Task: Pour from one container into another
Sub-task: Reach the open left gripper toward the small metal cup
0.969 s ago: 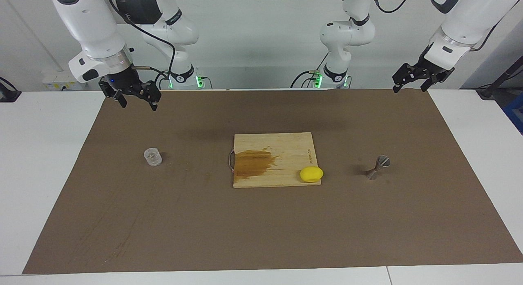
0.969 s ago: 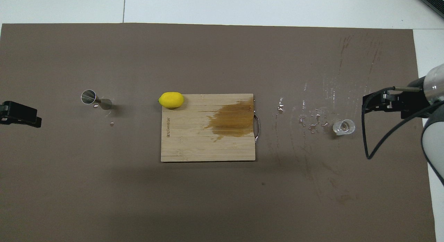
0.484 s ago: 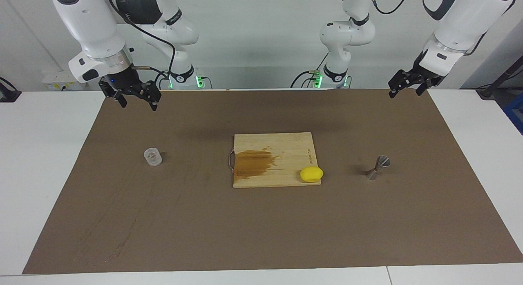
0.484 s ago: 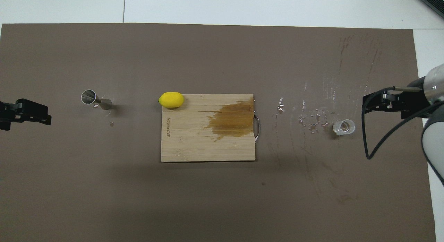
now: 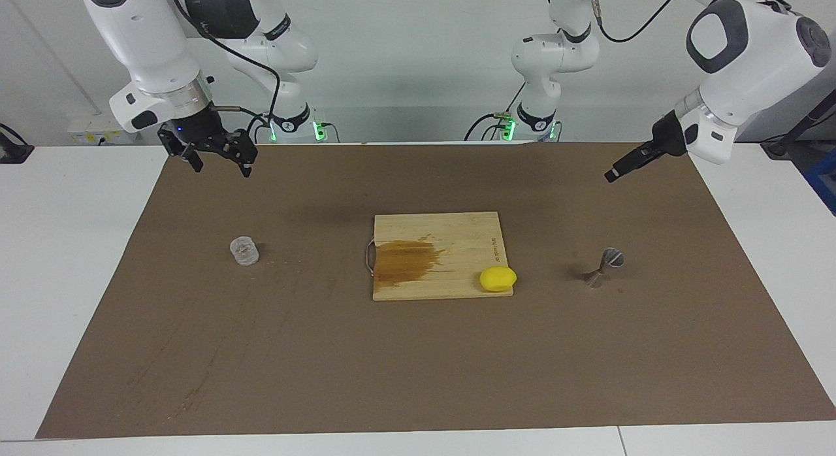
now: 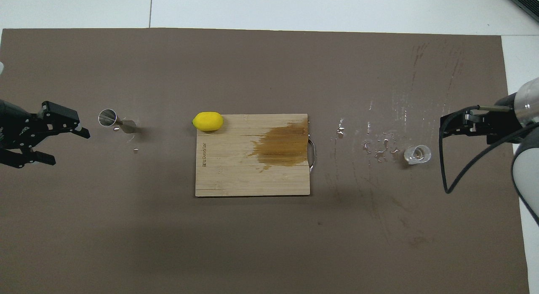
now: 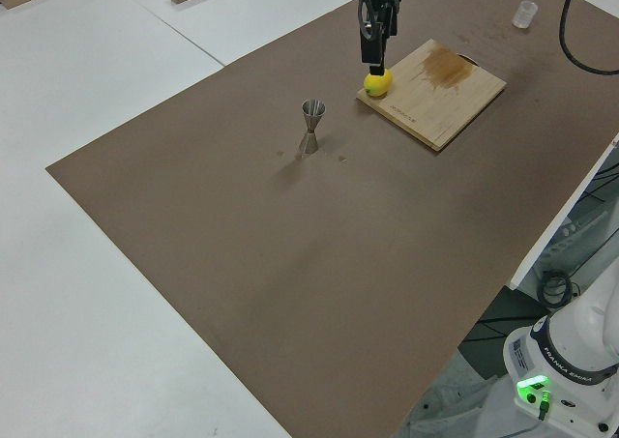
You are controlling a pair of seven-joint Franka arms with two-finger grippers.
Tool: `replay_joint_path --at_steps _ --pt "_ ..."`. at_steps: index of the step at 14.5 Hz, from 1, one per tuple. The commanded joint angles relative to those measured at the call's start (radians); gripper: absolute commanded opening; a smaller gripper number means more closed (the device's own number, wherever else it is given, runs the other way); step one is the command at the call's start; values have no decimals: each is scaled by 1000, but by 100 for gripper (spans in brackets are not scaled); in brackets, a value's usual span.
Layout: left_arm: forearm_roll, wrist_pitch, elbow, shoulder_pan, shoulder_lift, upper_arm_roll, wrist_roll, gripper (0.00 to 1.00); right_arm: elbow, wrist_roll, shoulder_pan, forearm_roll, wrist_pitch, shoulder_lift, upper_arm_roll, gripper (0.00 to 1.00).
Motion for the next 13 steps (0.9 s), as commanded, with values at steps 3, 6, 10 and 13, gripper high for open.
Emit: replay_joint_path --at_steps 3,6,10,13 --pt "-131 21 -34 50 45 2 -347 100 -23 -21 -18 28 8 -22 7 100" --pt "-230 109 -75 83 59 2 -571 100 -23 -21 -18 28 7 -22 7 100" --pt "-452 280 -210 163 62 2 -751 100 -23 -21 -18 28 7 -22 7 100" --pt "-630 382 -218 212 108 0 -904 100 -25 -21 -18 28 7 -22 7 100"
